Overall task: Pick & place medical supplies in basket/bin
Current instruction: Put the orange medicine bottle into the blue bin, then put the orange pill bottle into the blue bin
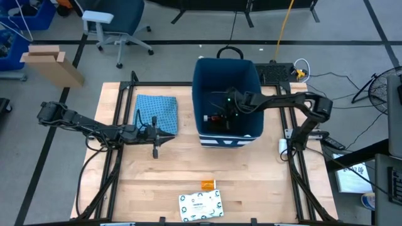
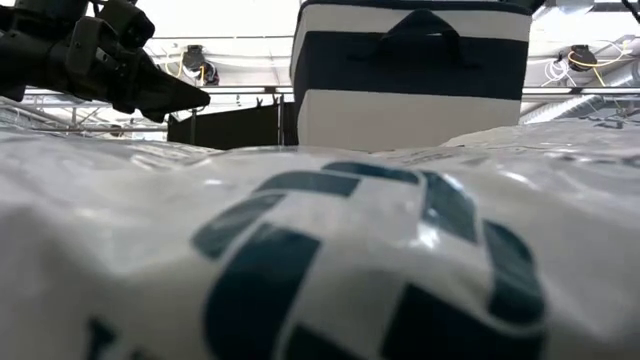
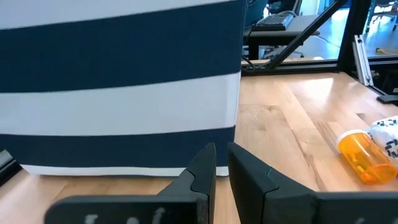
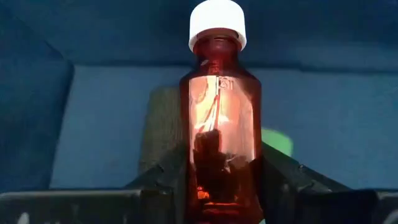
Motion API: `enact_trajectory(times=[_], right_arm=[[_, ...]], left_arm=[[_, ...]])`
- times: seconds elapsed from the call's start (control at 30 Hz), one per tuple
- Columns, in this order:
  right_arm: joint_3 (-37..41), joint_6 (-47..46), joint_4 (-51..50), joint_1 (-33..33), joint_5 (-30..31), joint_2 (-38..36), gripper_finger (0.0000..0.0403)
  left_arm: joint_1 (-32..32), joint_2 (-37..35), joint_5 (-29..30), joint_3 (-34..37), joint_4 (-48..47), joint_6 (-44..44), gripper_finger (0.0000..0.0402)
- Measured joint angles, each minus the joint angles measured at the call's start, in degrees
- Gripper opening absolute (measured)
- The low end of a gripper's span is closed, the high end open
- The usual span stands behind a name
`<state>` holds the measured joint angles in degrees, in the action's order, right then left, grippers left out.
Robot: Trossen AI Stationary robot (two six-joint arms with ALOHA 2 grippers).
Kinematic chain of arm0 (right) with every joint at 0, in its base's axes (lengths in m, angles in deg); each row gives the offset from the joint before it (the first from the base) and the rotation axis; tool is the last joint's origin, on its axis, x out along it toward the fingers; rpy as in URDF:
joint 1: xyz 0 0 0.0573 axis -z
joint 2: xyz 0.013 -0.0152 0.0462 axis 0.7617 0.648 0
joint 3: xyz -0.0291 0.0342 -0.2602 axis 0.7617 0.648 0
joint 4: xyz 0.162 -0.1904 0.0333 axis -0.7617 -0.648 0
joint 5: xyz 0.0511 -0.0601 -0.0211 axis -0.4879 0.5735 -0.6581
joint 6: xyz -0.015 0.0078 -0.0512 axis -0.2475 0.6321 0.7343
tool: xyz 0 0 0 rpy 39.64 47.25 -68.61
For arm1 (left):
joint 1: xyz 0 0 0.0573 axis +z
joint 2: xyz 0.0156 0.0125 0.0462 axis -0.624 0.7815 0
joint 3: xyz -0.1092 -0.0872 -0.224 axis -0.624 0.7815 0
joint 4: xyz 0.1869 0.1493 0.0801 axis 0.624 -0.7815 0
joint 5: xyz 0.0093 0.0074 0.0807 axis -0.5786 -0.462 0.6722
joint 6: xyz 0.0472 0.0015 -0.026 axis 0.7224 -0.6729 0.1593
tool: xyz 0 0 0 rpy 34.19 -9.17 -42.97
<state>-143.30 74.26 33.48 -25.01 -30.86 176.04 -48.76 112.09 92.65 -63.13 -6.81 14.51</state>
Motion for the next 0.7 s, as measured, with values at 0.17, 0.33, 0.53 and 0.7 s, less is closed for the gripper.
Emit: enact_trajectory(times=[0.17, 0.33, 0.53, 0.7], right_arm=[[0.95, 1.37, 0.66, -0.34, 0.04, 1.2, 0.0147], [1.06, 0.17, 2.04, -0.35, 1.1, -0.17, 0.021], [1.06, -0.01, 3.97, -0.35, 3.61, -3.96, 0.0271], [-0.2, -0.05, 4.69, -0.35, 4.7, -12.66, 0.029]], left_arm=[[0.0, 0.0, 0.19, 0.0, -0.02, 0.91, 0.0047], [-0.01, 0.0, 0.01, 0.0, -0.02, 1.1, 0.0047], [0.0, 0.0, -0.03, 0.0, -0.04, 1.11, 0.0047], [-0.02, 0.0, -0.03, 0.0, -0.11, 1.13, 0.0047]])
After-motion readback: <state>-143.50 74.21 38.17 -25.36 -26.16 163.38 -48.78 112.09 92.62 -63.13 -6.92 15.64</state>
